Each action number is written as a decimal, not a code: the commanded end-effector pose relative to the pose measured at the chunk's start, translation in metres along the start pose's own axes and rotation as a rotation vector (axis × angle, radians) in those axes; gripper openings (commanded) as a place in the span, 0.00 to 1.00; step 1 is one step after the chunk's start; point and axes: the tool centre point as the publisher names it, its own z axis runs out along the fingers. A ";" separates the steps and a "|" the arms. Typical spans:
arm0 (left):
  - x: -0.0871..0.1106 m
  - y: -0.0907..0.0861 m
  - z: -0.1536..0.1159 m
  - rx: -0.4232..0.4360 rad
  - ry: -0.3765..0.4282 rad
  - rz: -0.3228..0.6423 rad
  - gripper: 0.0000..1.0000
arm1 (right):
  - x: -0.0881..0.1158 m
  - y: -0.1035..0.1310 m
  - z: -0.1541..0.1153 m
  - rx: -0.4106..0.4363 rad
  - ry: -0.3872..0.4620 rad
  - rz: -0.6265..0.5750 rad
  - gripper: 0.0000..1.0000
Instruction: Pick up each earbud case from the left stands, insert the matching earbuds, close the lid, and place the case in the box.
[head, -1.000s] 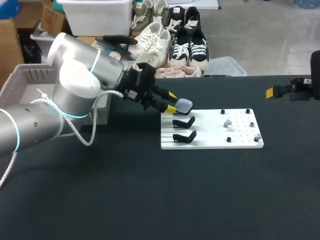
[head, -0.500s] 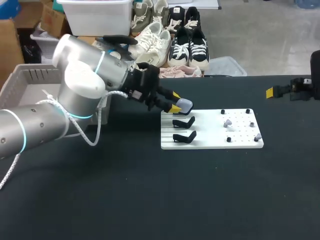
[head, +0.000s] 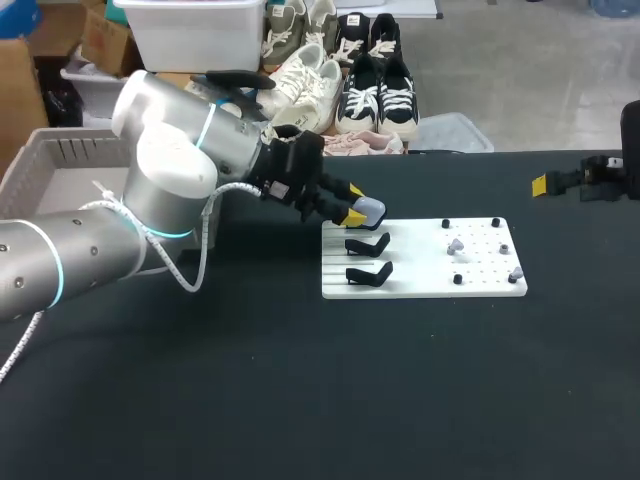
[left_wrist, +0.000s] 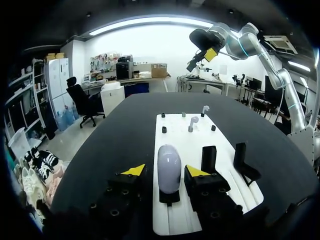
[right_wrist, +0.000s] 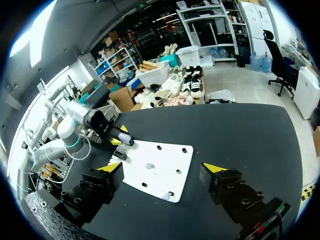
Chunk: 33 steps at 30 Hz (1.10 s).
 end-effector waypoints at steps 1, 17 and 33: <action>0.002 0.003 0.002 0.010 0.001 0.003 0.49 | 0.000 -0.001 0.001 -0.002 0.001 -0.001 1.00; 0.003 0.002 0.004 0.003 0.001 0.007 0.18 | 0.000 -0.001 0.001 -0.002 0.001 -0.001 1.00; -0.029 -0.037 -0.047 -0.003 -0.118 -0.009 0.00 | 0.000 -0.001 0.001 -0.002 0.001 -0.001 1.00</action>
